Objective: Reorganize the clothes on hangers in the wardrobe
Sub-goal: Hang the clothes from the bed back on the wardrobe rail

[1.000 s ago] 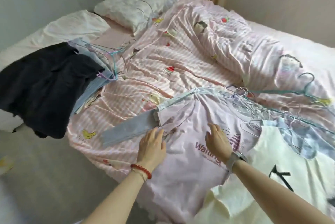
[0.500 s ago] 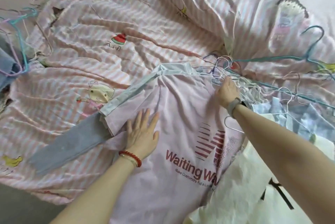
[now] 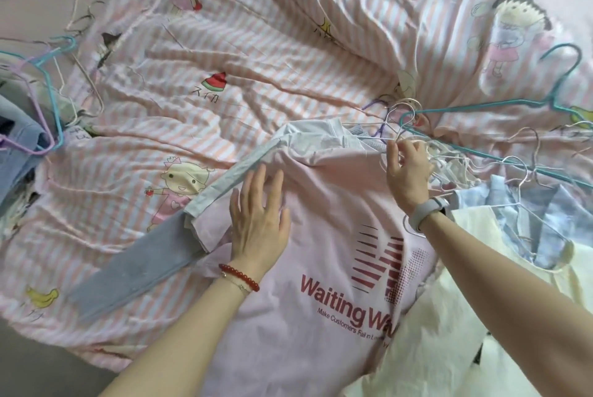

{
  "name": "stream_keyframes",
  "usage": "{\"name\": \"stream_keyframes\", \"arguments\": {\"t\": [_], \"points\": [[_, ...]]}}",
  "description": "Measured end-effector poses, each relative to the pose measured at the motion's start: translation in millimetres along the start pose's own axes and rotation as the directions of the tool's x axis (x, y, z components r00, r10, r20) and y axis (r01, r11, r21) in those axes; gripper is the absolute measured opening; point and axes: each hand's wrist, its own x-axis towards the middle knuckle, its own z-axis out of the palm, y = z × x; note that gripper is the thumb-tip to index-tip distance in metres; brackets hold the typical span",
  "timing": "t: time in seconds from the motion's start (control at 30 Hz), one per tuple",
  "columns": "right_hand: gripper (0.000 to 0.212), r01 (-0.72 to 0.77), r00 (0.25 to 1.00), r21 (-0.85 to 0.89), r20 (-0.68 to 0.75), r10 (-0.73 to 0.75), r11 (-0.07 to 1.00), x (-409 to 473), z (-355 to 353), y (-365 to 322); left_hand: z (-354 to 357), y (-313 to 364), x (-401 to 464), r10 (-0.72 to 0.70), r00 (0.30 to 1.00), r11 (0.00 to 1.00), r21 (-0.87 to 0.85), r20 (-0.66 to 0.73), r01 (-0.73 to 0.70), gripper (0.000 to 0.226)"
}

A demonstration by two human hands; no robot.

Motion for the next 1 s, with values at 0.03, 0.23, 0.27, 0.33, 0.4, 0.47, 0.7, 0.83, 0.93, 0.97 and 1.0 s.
{"name": "stream_keyframes", "arguments": {"t": [0.03, 0.23, 0.27, 0.33, 0.4, 0.47, 0.7, 0.83, 0.93, 0.97, 1.0], "points": [[0.028, 0.061, 0.998, 0.033, 0.002, -0.062, 0.998, -11.4, -4.8, -3.7, -5.9, 5.7, 7.0, 0.036, 0.998, 0.999, 0.028, -0.042, -0.035, 0.058], [0.033, 0.398, 0.917, 0.161, -0.065, -0.392, 0.903, -62.1, -33.1, -37.1, -27.6, 41.4, 29.6, 0.17, 0.97, 0.985, -0.007, 0.171, -0.172, 0.038], [0.035, 0.43, 0.903, 0.153, -0.064, -0.425, 0.89, -67.4, -37.1, -43.3, -33.0, 43.9, 25.2, 0.159, 0.973, 0.987, -0.057, 0.17, -0.152, 0.034], [0.03, 0.475, 0.878, 0.155, -0.02, -0.478, 0.866, -78.5, -42.7, -53.0, -42.3, 39.8, 6.7, 0.116, 0.983, 0.988, -0.122, 0.139, -0.099, 0.031], [0.026, 0.51, 0.851, 0.12, 0.071, -0.52, 0.851, -94.5, -44.4, -60.5, -52.0, 24.6, -23.3, 0.014, 0.99, 0.98, -0.198, 0.139, 0.014, 0.027], [0.035, 0.545, 0.824, 0.034, 0.165, -0.542, 0.838, -113.0, -42.6, -67.4, -66.5, 1.1, -58.8, -0.117, 0.985, 0.946, -0.287, 0.126, 0.149, 0.025], [0.036, 0.655, 0.637, -0.017, 0.55, -0.54, 0.755, -180.9, -14.7, -115.6, -149.9, -104.8, -205.1, -0.447, 0.892, 0.863, -0.297, -0.071, 0.409, 0.018], [0.029, 0.781, 0.369, 0.202, 0.615, -0.697, 0.592, -260.1, 7.3, -160.3, -177.4, -142.1, -317.3, -0.732, 0.656, 0.674, -0.338, -0.185, 0.657, 0.019], [0.027, 0.838, 0.155, 0.348, 0.587, -0.794, 0.421, -327.7, 25.1, -200.6, -193.3, -153.4, -411.0, -0.861, 0.418, 0.509, -0.463, -0.29, 0.726, 0.02], [0.025, 0.846, 0.079, 0.395, 0.569, -0.818, 0.357, -353.7, 29.4, -215.2, -200.3, -153.0, -441.5, -0.883, 0.336, 0.463, -0.484, -0.329, 0.743, 0.019], [0.023, 0.85, -0.002, 0.44, 0.553, -0.833, 0.29, -381.3, 31.6, -229.1, -206.6, -150.4, -472.1, -0.899, 0.246, 0.41, -0.502, -0.362, 0.762, 0.018]]}}
